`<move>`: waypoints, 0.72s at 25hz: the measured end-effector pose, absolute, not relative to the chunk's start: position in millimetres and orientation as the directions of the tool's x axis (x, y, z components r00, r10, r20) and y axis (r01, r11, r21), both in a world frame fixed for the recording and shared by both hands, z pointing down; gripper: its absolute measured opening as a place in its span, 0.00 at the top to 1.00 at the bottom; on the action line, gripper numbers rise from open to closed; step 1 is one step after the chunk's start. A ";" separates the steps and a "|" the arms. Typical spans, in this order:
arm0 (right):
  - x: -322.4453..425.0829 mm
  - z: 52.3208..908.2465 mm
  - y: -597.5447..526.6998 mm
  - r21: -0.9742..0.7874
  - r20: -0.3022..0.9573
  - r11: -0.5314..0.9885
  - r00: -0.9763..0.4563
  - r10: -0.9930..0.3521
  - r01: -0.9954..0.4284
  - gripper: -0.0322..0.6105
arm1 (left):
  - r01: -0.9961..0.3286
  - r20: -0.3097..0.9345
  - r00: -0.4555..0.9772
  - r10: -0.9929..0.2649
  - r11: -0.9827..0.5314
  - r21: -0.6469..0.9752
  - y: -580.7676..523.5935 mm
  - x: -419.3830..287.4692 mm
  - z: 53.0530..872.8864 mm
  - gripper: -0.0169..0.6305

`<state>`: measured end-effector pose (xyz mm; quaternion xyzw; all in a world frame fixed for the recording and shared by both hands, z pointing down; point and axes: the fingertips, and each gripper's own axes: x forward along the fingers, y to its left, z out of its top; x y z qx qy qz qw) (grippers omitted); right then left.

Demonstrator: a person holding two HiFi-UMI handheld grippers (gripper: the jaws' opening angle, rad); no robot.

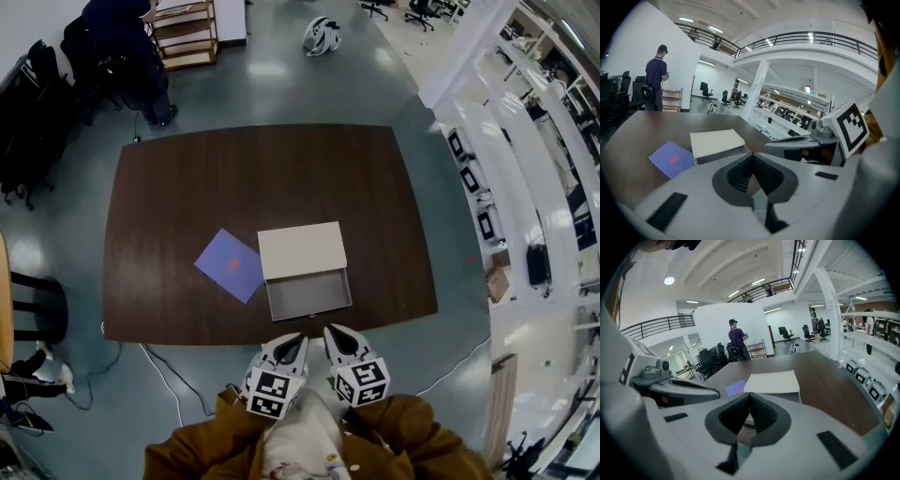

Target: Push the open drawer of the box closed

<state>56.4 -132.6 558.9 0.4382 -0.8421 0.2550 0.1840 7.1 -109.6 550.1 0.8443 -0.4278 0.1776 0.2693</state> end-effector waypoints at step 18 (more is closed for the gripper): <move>67.2 669.8 -150.5 -0.300 0.682 0.452 -0.520 -0.514 -0.840 0.94 | -0.905 0.706 0.419 -0.571 -0.324 0.275 -133.6 23.8 661.1 0.96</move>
